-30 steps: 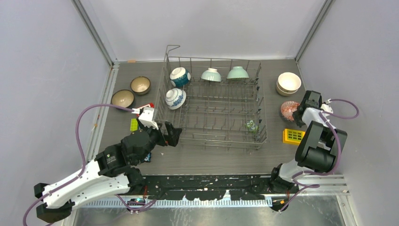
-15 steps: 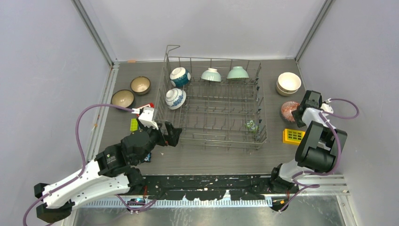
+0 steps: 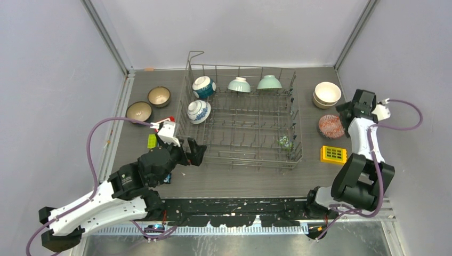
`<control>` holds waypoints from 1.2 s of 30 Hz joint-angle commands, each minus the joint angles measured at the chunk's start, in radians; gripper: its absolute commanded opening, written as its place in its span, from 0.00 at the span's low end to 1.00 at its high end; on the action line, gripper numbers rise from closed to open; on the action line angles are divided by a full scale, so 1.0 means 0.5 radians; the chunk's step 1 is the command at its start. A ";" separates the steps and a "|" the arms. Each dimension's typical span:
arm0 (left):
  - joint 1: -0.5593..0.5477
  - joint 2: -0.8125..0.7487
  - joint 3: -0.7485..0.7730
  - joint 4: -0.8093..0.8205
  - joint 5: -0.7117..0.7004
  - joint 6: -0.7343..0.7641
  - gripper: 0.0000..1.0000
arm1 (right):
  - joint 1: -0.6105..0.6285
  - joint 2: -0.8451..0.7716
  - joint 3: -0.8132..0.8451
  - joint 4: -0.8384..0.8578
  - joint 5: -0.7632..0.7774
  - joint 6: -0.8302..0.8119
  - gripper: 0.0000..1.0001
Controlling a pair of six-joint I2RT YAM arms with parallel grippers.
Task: Unload the bowls from the dish rack
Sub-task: Place the bowl at the center of the board, then pick up the bowl from the dish rack.
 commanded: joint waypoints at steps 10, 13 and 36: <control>-0.003 0.230 0.268 0.019 -0.062 0.205 1.00 | 0.679 -0.729 0.599 -0.112 0.044 -0.017 0.85; -0.003 0.270 0.311 0.024 -0.130 0.258 1.00 | 0.924 -0.834 0.598 -0.021 -0.133 -0.117 0.84; 0.010 0.563 0.752 -0.298 -0.613 0.456 1.00 | 1.924 -0.178 0.435 0.821 -0.905 -0.125 0.79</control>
